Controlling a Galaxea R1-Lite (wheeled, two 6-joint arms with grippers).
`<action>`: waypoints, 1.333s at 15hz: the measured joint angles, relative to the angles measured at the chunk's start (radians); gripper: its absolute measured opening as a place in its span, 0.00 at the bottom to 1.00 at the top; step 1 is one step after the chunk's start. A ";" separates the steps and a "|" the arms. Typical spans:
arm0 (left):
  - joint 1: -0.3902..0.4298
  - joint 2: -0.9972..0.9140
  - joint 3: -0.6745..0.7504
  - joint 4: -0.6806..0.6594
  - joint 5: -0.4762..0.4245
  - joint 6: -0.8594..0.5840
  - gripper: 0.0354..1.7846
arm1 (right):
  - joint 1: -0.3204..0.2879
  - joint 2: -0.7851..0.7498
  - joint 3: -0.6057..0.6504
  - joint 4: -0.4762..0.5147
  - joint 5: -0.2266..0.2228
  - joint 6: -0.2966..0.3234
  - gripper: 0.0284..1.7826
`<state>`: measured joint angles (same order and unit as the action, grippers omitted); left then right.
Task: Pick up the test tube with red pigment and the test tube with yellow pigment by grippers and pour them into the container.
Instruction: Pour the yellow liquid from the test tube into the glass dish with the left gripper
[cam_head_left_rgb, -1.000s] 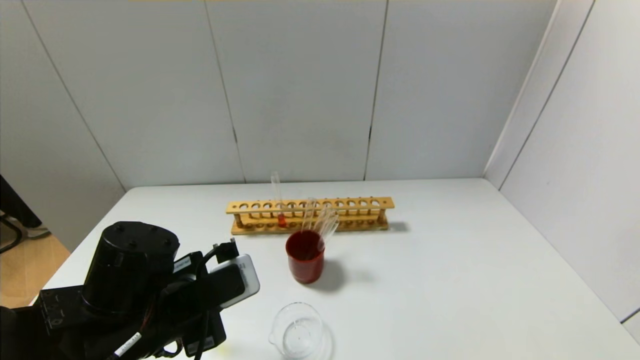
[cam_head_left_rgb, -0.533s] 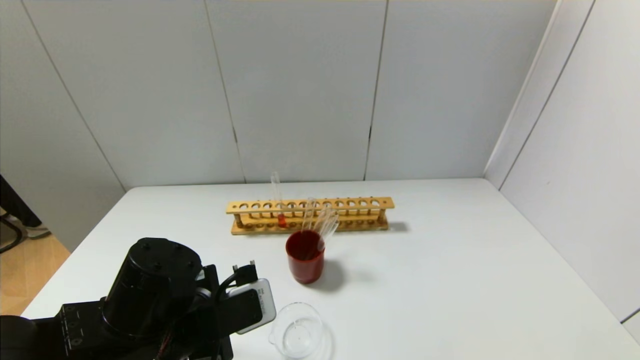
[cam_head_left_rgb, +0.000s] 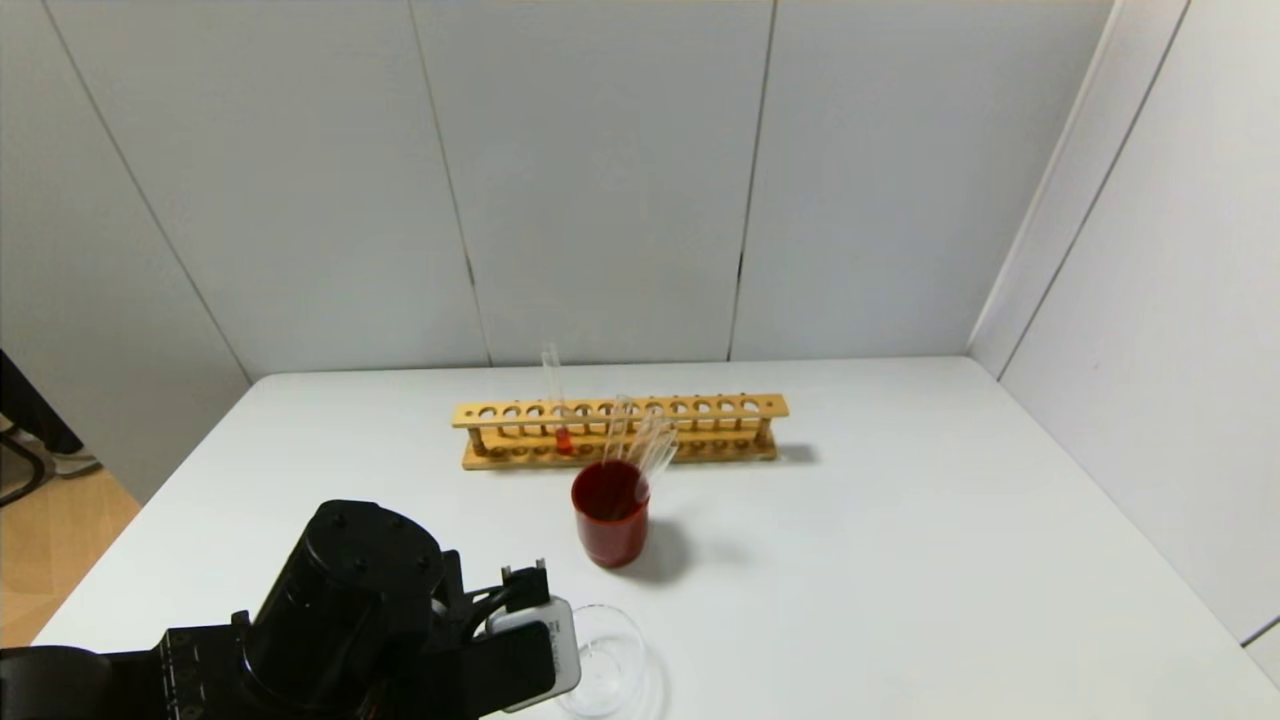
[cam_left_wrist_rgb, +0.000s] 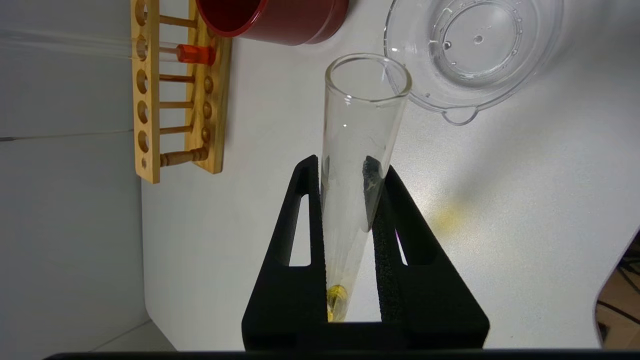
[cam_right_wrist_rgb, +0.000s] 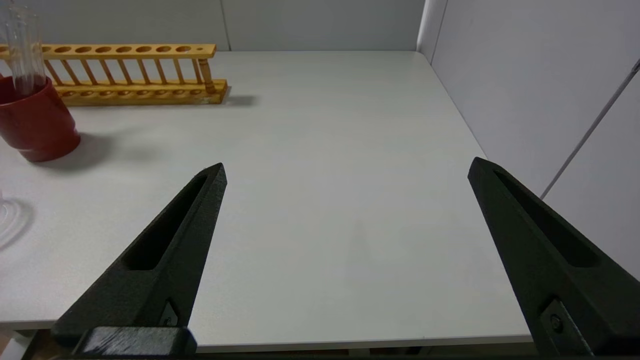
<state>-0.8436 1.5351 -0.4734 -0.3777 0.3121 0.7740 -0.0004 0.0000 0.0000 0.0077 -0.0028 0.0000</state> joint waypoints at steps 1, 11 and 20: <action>-0.006 0.009 -0.007 0.007 0.023 0.001 0.16 | 0.000 0.000 0.000 0.000 0.000 0.000 0.95; -0.081 0.108 -0.128 0.168 0.136 0.000 0.16 | 0.000 0.000 0.000 0.000 0.000 0.000 0.95; -0.089 0.173 -0.166 0.225 0.205 0.026 0.16 | 0.000 0.000 0.000 0.000 0.000 0.000 0.95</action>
<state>-0.9328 1.7077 -0.6398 -0.1528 0.5170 0.8000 -0.0004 0.0000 0.0000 0.0077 -0.0032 0.0000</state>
